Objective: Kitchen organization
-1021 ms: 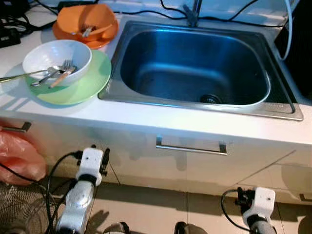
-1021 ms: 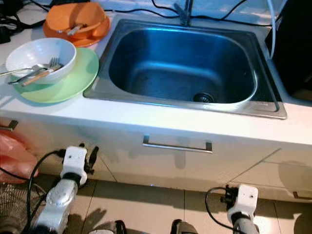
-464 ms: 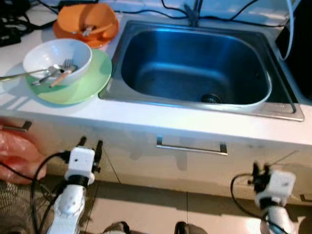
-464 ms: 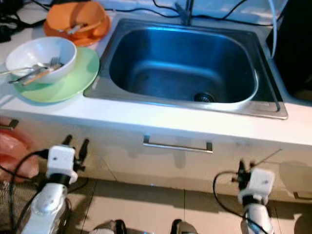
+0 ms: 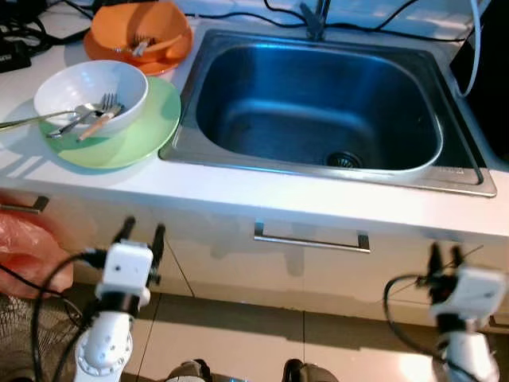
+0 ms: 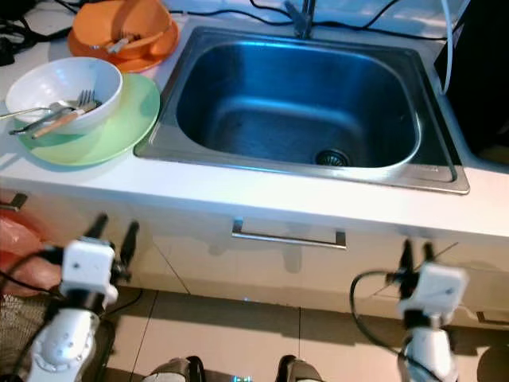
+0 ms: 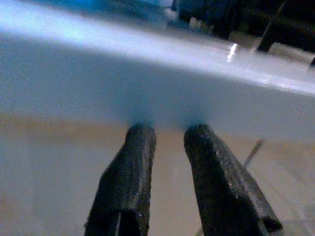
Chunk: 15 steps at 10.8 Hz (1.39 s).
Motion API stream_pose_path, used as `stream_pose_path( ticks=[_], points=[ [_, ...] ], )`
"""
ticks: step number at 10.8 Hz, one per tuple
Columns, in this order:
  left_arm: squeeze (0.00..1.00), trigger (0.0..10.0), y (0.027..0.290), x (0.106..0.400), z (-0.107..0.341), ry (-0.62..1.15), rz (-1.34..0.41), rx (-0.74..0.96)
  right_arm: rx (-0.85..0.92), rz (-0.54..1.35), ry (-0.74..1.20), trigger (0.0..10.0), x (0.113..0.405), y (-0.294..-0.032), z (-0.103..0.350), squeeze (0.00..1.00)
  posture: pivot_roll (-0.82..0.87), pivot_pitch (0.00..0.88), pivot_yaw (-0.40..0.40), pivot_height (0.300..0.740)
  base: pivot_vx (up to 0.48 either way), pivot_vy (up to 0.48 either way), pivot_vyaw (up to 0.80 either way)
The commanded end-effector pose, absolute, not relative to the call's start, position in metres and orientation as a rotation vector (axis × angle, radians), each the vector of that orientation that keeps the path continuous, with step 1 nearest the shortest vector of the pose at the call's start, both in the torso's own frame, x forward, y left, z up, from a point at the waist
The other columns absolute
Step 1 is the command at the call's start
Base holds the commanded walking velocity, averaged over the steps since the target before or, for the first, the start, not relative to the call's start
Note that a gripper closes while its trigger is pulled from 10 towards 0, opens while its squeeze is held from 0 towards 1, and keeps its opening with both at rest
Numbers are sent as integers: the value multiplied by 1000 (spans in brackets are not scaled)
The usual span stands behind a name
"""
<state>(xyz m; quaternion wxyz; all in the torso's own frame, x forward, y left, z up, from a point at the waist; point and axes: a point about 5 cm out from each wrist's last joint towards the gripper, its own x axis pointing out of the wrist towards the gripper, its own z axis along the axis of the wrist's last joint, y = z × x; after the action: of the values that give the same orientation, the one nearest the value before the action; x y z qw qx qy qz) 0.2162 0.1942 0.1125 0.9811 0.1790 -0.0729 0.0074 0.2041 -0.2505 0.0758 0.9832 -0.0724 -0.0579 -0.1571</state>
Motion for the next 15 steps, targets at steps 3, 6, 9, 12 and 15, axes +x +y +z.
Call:
stream_pose_path(
  ticks=[3, 6, 9, 12, 15],
  points=[
    [0, 10000, 186, 223, 147, -252, 22, 391, -195, -378, -287, 10000, 216, -257, 134, 0, -5, 180, -14, 740, 0, 0, 0],
    [0, 10000, 178, 236, 183, -376, 20, 392, -210, -340, -442, 10000, 233, -247, 190, 0, -2, 166, -16, 740, 0, 0, 0],
    [0, 10000, 172, 242, 182, -354, -5, 378, -211, -351, -456, 10000, 233, -247, 205, 0, -26, 163, -13, 740, 0, 0, 0],
    [0, 10000, 170, 249, 177, -327, -27, 372, -187, -481, -155, 10000, 205, -273, 138, 0, -59, 165, -1, 740, 0, 0, 0],
    [0, 10000, 167, 252, 177, -329, -36, 361, -115, -719, 106, 10000, 173, -313, 91, 0, -71, 165, -5, 740, 0, 0, 0]
  ],
)
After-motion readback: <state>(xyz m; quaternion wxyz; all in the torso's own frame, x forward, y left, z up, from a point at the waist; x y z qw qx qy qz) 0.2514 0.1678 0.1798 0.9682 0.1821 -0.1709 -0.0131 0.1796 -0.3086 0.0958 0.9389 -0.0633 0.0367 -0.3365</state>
